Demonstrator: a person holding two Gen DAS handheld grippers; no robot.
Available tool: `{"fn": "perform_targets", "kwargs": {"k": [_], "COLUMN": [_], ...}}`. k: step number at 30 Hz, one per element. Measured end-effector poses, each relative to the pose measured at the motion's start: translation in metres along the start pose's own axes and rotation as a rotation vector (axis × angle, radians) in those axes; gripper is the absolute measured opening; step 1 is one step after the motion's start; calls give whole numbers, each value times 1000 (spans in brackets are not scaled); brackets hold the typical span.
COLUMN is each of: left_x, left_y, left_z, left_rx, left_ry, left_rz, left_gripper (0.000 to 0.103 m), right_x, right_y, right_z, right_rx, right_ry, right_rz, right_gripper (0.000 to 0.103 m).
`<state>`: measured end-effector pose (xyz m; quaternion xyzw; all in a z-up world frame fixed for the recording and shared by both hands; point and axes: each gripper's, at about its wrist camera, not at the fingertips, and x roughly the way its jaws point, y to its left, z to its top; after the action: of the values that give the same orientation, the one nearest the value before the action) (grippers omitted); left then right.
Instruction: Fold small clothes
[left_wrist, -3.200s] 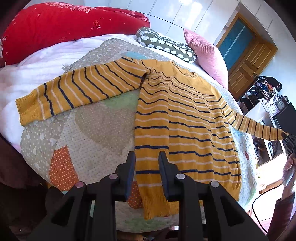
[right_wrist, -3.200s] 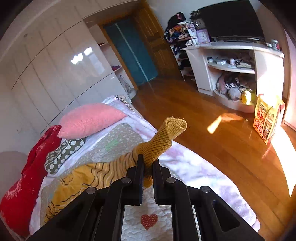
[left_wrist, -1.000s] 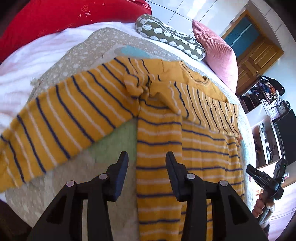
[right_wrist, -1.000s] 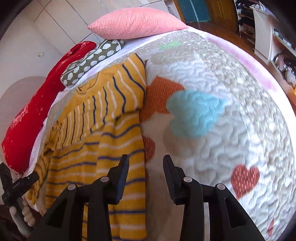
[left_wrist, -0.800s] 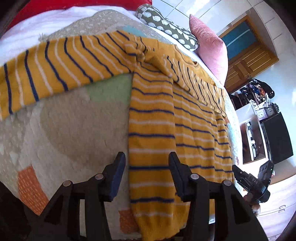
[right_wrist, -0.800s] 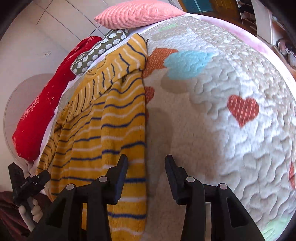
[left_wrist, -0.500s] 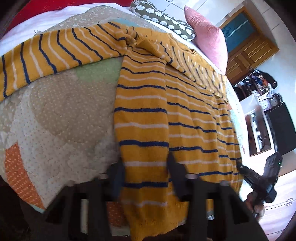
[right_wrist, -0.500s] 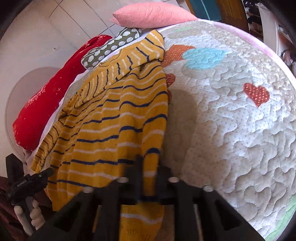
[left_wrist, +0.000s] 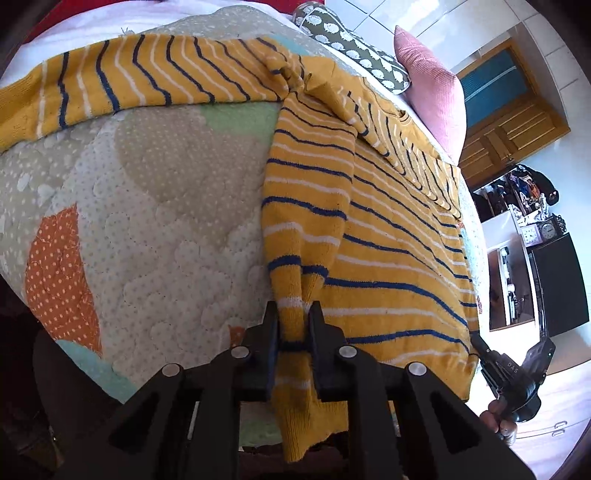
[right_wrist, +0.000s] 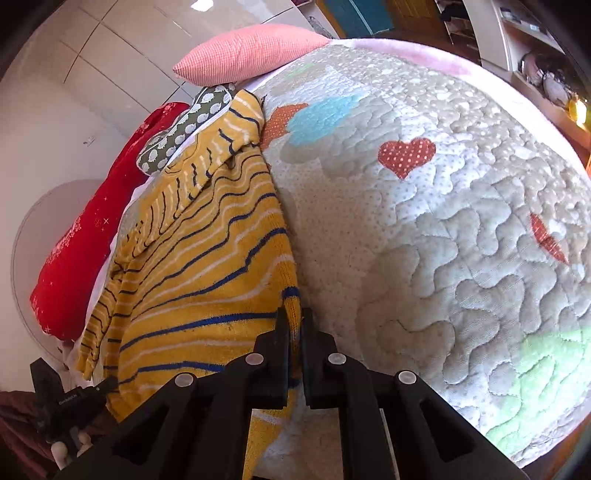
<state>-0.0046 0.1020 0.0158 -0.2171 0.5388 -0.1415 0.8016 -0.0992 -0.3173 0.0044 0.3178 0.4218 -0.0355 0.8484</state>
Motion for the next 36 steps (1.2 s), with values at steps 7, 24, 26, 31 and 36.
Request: {"fn": "perform_targets", "kwargs": {"k": [7,24,26,31,36], "left_x": [-30,-100,-101,-98,-94], "left_y": [13,150,168,191,191], "left_z": [-4,-22,-30,-41,-41], "left_rx": [51,-305,-351,-423,-422], "left_ry": [-104,-292,-282,-261,-251], "left_rz": [58,192,181,140,128], "left_gripper": [25,47,47,47,47], "right_x": [-34,106,131,190,226], "right_y": [36,384,432,513,545], "right_z": [9,-66,-96,-168,-201], "right_rx": [-140,-884,-990,-1138,-1167], "right_ry": [-124,220,283,447,469], "right_rz": [-124,310,351,375,287], "right_gripper": [14,64,65,65,65]}}
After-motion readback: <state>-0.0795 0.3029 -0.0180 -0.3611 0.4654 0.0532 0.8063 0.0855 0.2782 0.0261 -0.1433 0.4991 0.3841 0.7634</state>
